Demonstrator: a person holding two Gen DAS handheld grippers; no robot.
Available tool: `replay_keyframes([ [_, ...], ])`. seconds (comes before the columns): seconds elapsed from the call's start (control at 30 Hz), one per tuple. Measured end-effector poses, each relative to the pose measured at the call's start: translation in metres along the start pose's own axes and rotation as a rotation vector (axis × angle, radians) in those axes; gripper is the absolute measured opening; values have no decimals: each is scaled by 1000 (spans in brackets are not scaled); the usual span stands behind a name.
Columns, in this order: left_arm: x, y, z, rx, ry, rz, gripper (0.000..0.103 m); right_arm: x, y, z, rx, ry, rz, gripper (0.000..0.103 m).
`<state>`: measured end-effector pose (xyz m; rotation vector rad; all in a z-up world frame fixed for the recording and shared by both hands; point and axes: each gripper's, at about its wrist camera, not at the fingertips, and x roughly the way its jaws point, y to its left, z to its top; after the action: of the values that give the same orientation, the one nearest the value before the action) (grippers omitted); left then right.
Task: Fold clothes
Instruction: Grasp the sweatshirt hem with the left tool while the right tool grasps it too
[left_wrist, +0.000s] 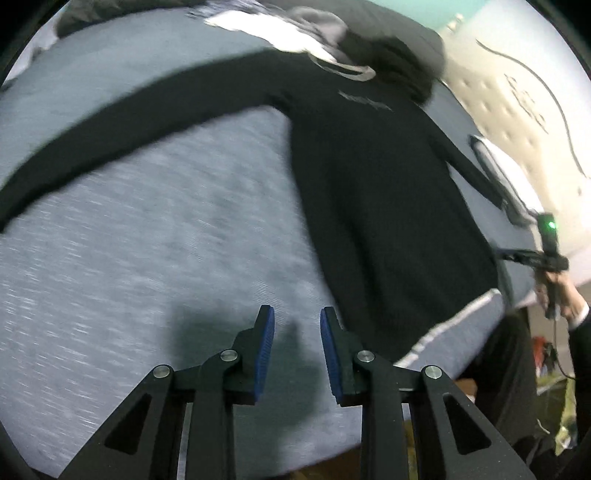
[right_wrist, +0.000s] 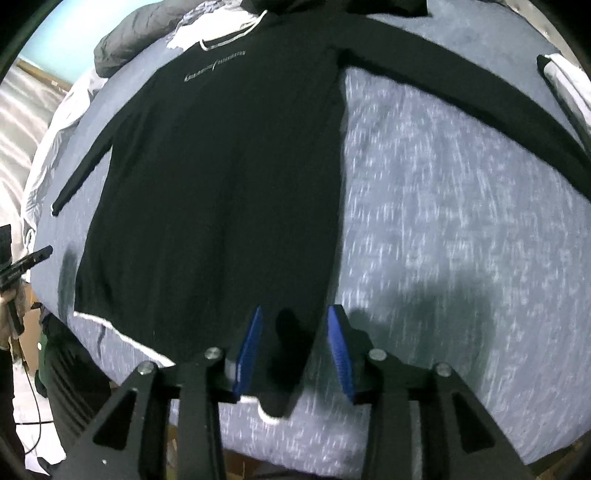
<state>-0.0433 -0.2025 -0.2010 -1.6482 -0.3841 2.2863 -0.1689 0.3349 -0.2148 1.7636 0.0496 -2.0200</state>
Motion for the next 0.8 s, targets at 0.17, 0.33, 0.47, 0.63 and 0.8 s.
replay_keyframes([
  [0.17,28,-32,-11,21,71,-27,28,8,7,-17,8,39,6,41],
  [0.33,47,-47,-19,25,125,-26,28,14,9,-29,22,61,17,45],
  [0.47,53,-48,-25,14,148,-29,28,17,8,-36,37,75,22,46],
  [0.63,62,-49,-27,2,161,-44,28,28,6,-40,61,89,30,45],
  [0.8,67,-50,-29,13,175,-47,27,32,15,-41,31,80,51,22],
])
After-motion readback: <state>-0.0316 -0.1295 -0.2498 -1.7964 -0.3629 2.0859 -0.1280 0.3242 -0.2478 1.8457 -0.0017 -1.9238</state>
